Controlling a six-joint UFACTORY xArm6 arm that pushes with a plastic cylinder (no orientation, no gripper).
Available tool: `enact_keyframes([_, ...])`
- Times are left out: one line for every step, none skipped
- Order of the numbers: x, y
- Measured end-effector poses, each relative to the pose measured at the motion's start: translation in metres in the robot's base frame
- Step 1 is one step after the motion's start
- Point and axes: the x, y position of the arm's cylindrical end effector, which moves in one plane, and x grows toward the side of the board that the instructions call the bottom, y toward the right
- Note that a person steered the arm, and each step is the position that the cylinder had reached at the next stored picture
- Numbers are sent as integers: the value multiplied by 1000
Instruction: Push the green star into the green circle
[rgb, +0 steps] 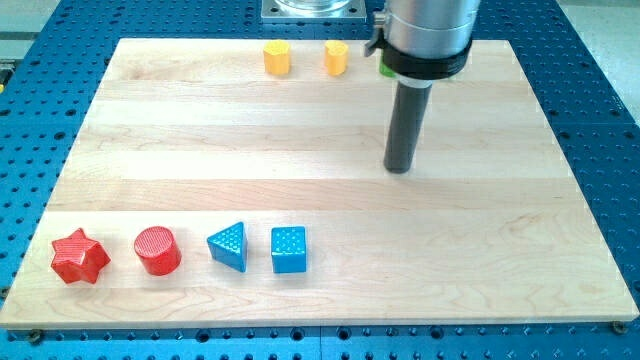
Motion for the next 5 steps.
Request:
enact_keyframes([-26,59])
enact_keyframes([-56,87])
enact_keyframes([-110,103])
enact_keyframes([-133,122])
enact_keyframes([-165,128])
